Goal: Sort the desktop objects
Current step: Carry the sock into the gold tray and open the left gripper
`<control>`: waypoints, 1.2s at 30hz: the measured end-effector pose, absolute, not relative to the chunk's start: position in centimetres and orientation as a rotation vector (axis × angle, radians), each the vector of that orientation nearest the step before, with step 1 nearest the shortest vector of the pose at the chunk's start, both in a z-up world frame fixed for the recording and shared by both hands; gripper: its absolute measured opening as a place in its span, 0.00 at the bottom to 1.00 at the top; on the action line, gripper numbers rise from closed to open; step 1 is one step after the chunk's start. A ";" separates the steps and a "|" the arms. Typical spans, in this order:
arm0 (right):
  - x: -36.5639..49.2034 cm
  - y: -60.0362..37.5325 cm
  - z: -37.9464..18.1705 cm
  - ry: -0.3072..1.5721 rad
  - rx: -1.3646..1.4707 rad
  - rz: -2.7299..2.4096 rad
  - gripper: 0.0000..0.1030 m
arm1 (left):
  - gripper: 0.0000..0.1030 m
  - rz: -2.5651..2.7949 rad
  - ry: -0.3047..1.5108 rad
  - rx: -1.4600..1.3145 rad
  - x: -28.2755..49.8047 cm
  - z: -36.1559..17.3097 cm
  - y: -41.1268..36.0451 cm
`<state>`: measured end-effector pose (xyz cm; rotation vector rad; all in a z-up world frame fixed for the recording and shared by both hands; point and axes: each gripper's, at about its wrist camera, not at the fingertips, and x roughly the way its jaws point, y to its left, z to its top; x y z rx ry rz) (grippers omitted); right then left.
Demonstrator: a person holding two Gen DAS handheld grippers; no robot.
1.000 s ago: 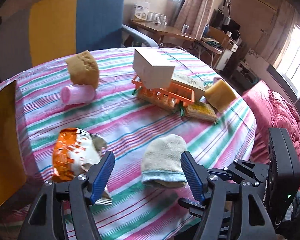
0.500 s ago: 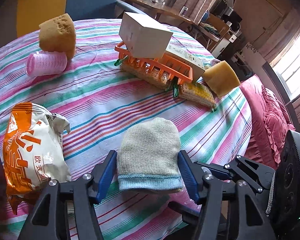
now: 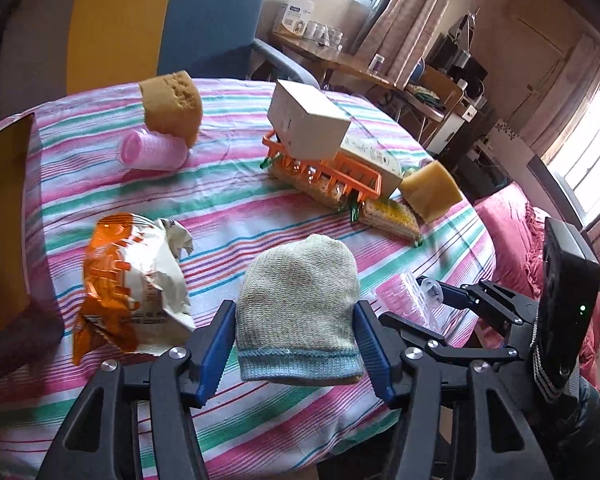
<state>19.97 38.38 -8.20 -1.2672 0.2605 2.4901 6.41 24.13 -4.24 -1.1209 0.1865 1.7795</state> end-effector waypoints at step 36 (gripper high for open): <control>-4.1 18.7 -1.9 0.050 -1.260 2.931 0.57 | 0.59 2.488 -0.027 -1.121 -8.5 -1.8 2.9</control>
